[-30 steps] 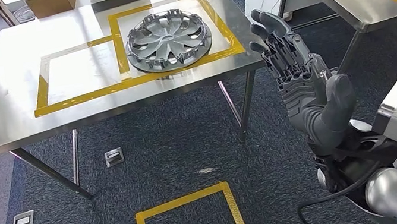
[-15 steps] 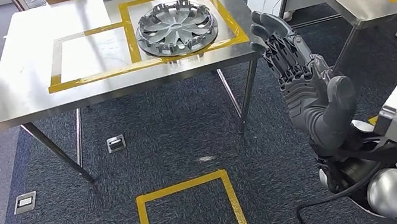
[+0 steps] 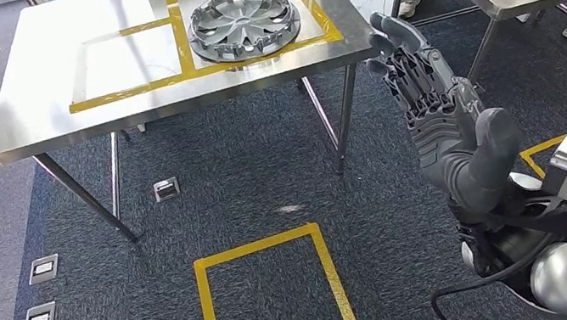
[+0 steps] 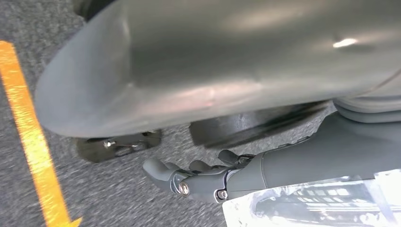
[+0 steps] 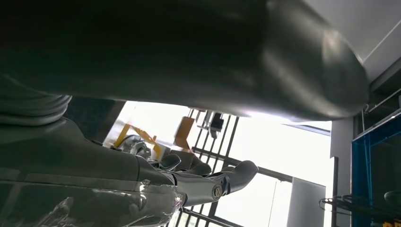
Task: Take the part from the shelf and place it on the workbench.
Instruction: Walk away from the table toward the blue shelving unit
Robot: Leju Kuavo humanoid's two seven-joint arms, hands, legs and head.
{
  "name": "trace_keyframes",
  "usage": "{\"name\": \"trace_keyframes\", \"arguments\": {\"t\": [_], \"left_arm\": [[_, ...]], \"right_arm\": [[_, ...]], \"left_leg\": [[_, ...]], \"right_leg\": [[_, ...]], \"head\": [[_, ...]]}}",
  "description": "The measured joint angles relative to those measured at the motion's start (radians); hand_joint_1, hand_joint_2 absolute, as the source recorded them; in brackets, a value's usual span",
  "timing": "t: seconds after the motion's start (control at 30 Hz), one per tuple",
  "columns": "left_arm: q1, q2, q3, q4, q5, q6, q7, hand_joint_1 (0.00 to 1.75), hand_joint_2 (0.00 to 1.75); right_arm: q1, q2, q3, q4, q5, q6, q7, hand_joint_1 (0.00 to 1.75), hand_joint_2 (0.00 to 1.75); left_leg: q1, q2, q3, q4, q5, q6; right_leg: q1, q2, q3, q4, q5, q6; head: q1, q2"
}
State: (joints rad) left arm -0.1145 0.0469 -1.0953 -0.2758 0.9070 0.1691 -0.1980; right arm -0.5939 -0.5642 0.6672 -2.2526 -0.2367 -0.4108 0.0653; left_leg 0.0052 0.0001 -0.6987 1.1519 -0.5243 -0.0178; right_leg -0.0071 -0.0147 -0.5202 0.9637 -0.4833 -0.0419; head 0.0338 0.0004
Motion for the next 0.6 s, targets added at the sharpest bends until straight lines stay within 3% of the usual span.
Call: {"name": "trace_keyframes", "arguments": {"t": [0.03, 0.07, 0.1, 0.13, 0.2, 0.27, 0.37, 0.4, 0.43, 0.47, 0.53, 0.57, 0.6], "left_arm": [[0.0, 0.0, 0.0, 0.0, 0.0, 0.0, 0.0, 0.0, 0.0], [0.0, 0.0, 0.0, 0.0, 0.0, 0.0, 0.0, 0.0, 0.0], [-0.001, 0.0, 0.0, 0.0, 0.0, 0.0, 0.0, 0.0, 0.0], [-0.001, 0.0, 0.0, 0.0, 0.0, 0.0, 0.0, 0.0, 0.0], [-0.003, 0.0, 0.0, 0.0, 0.0, 0.0, 0.0, 0.0, 0.0], [-0.007, 0.0, -0.001, 0.0, 0.0, 0.0, 0.0, 0.0, 0.0], [-0.007, -0.001, -0.001, 0.0, 0.0, 0.0, 0.0, 0.0, 0.0], [-0.006, -0.001, -0.001, 0.0, 0.0, 0.0, 0.0, 0.0, 0.0], [-0.006, -0.001, -0.001, 0.0, 0.0, 0.0, 0.0, 0.0, 0.0], [-0.006, -0.001, -0.001, 0.0, 0.0, 0.001, 0.0, 0.0, 0.0], [-0.008, -0.002, -0.001, 0.0, 0.0, 0.001, 0.0, 0.0, 0.0], [-0.008, -0.002, -0.001, 0.0, 0.0, 0.001, 0.0, 0.0, 0.0], [-0.007, -0.002, -0.001, 0.0, 0.0, 0.001, 0.0, 0.0, 0.0]], "right_arm": [[0.001, 0.0, 0.0, 0.0, 0.0, 0.0, 0.0, 0.0, 0.0], [0.001, 0.0, 0.001, 0.0, 0.0, 0.0, 0.0, 0.0, 0.0], [0.002, 0.0, 0.001, 0.0, 0.0, 0.0, 0.0, 0.0, 0.0], [0.002, 0.0, 0.001, 0.0, 0.0, 0.0, 0.0, 0.0, 0.0], [0.002, 0.0, 0.001, 0.0, 0.0, 0.0, 0.0, 0.0, 0.0], [0.001, 0.0, 0.0, 0.0, 0.0, 0.0, 0.0, 0.0, 0.0], [0.0, -0.001, 0.0, 0.0, 0.0, 0.0, 0.0, 0.0, 0.0], [0.001, -0.001, 0.0, 0.0, 0.0, 0.0, 0.0, 0.0, 0.0], [0.001, -0.001, 0.0, 0.0, 0.0, 0.0, 0.0, 0.0, 0.0], [0.001, -0.002, 0.0, 0.0, 0.0, 0.0, 0.0, 0.0, 0.0], [0.001, -0.002, 0.0, 0.001, 0.0, 0.0, 0.001, 0.0, 0.0], [0.002, -0.002, 0.0, 0.001, -0.001, 0.0, 0.001, 0.0, 0.0], [0.002, -0.002, 0.0, 0.001, -0.001, 0.0, 0.001, 0.0, 0.0]], "left_leg": [[0.003, 0.0, -0.011, 0.067, -0.035, -0.004], [0.005, 0.0, -0.013, 0.116, -0.047, -0.008], [0.007, 0.0, -0.002, 0.134, -0.036, -0.011], [0.009, 0.0, 0.026, 0.115, -0.01, -0.013], [0.012, -0.001, 0.115, 0.002, 0.028, -0.017], [0.01, -0.003, 0.182, -0.106, 0.016, -0.009], [0.006, -0.005, 0.186, -0.142, 0.006, 0.013], [0.006, -0.004, 0.18, -0.144, 0.012, 0.022], [0.007, -0.002, 0.172, -0.147, 0.021, 0.033], [0.007, -0.001, 0.162, -0.148, 0.03, 0.043], [0.0, 0.0, 0.14, -0.146, 0.049, 0.055], [-0.004, 0.0, 0.126, -0.145, 0.059, 0.057], [-0.008, 0.0, 0.112, -0.142, 0.069, 0.059]], "right_leg": [[0.0, -0.001, -0.013, 0.003, 0.008, 0.0], [-0.001, -0.001, -0.026, 0.007, 0.016, 0.002], [-0.002, -0.001, -0.041, 0.012, 0.024, 0.004], [-0.005, -0.001, -0.057, 0.019, 0.03, 0.008], [-0.008, 0.001, -0.086, 0.035, 0.04, 0.017], [-0.008, 0.002, -0.103, 0.047, 0.05, 0.029], [-0.009, 0.001, -0.115, 0.048, 0.069, 0.047], [-0.01, 0.002, -0.12, 0.054, 0.059, 0.052], [-0.011, 0.003, -0.13, 0.077, 0.032, 0.057], [-0.012, 0.004, -0.143, 0.114, -0.008, 0.059], [-0.011, 0.006, -0.175, 0.242, -0.102, 0.06], [-0.011, 0.006, -0.184, 0.298, -0.124, 0.058], [-0.01, 0.006, -0.183, 0.333, -0.126, 0.055]], "head": [[-0.001, 0.0], [-0.003, 0.0], [-0.004, 0.0], [-0.005, 0.0], [-0.008, 0.0], [-0.012, 0.0], [-0.013, 0.0], [-0.013, 0.0], [-0.01, 0.0], [-0.006, 0.0], [0.003, 0.0], [0.006, 0.0], [0.008, 0.0]]}}
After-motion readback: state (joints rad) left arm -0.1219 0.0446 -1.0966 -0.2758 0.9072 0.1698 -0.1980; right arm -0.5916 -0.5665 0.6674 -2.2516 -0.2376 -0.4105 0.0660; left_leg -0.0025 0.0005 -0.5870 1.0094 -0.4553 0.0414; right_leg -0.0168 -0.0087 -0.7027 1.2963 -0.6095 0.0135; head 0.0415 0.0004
